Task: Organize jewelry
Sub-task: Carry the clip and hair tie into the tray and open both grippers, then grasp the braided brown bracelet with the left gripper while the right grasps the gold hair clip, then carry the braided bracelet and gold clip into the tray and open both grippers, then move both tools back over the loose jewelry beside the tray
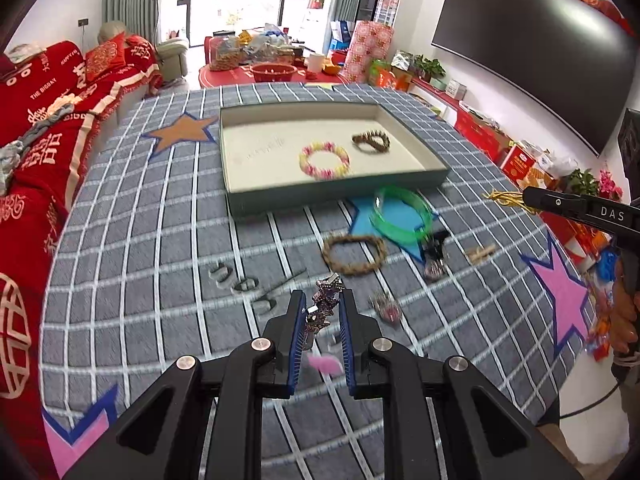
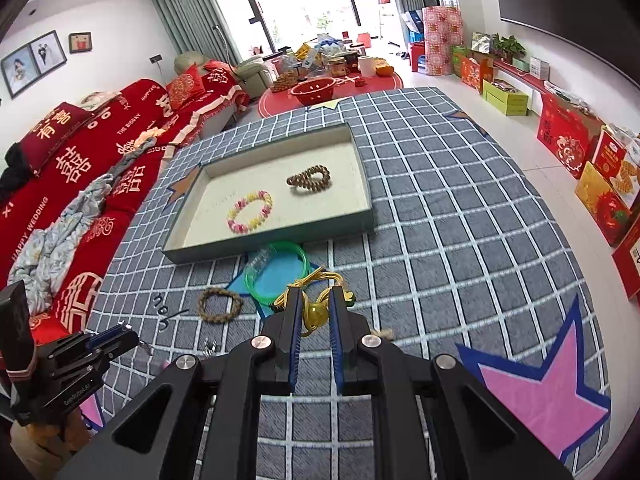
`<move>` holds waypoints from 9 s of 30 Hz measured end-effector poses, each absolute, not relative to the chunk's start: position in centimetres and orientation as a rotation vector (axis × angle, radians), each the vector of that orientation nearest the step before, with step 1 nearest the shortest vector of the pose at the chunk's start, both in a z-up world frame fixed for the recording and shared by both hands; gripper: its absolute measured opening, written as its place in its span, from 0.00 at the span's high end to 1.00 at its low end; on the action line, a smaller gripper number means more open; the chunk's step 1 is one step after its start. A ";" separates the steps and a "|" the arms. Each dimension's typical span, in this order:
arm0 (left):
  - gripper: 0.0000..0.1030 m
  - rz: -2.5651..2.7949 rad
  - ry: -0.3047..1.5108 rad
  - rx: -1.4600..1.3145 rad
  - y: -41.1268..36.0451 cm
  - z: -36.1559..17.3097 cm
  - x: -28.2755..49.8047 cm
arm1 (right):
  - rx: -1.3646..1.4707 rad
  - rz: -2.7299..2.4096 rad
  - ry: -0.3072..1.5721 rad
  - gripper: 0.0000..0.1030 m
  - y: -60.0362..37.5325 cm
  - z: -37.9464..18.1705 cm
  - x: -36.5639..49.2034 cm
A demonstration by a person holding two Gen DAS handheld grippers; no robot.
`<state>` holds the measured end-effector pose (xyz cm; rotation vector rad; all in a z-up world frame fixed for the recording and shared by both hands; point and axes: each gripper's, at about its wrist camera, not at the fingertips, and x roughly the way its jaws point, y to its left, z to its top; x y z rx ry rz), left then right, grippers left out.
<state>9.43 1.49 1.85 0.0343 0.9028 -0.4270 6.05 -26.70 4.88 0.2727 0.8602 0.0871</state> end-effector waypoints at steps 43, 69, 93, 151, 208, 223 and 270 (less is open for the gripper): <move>0.70 -0.197 0.954 0.144 -4.9 -2.8 31.6 | 0.251 0.059 1.041 0.84 -25.5 -3.6 28.8; 0.00 -0.209 0.797 0.080 -1.8 4.4 22.9 | 0.453 0.159 0.872 0.16 -27.7 3.8 20.0; 0.00 -0.254 0.939 0.095 -0.9 -1.6 13.6 | 0.476 0.017 1.009 0.00 -30.4 -1.5 6.8; 0.72 -0.507 1.000 0.268 -6.6 -3.5 15.9 | -0.179 0.304 1.099 0.91 -23.9 -3.6 7.1; 0.78 -0.255 0.839 0.053 -3.4 2.4 31.6 | 0.264 0.269 0.997 0.91 -21.5 1.1 29.3; 0.78 -0.202 0.921 0.177 -5.7 -2.3 34.3 | 0.199 0.188 1.069 0.91 -21.6 -3.4 32.9; 0.00 -0.264 0.791 0.162 -3.7 4.0 25.8 | 0.730 0.297 0.830 0.14 -28.9 2.9 20.9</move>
